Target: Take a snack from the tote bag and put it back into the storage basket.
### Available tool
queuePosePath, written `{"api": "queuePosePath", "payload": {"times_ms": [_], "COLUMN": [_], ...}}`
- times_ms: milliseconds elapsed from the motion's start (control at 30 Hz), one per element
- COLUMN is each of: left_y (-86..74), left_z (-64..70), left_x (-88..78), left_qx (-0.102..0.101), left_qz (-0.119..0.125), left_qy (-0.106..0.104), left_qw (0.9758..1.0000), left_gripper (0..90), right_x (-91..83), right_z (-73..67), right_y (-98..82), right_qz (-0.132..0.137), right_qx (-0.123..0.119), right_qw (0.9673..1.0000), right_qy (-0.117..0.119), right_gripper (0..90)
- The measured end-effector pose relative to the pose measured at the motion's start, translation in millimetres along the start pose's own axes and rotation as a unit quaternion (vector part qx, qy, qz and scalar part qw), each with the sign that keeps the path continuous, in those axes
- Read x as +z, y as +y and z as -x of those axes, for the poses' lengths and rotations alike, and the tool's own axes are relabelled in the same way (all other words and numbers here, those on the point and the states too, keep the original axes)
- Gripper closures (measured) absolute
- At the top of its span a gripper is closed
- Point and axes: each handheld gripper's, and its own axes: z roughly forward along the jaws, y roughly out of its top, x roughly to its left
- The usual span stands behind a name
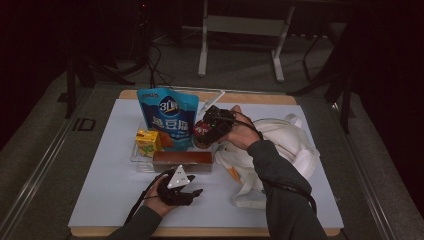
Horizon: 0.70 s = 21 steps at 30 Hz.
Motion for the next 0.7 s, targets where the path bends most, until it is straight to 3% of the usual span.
{"api": "queuePosePath", "payload": {"times_ms": [700], "left_y": [0.1], "left_z": [-0.3], "left_x": [0.0], "left_qx": [0.000], "left_qz": [-0.001], "left_qy": [0.001], "left_qw": [1.0000], "left_gripper": [44.0], "right_x": [18.2], "right_z": [2.0], "right_y": [-4.7], "right_qz": [-0.006], "right_qx": [0.001], "right_qw": [0.9999], "right_qy": [-0.011], "right_gripper": [25.5]}}
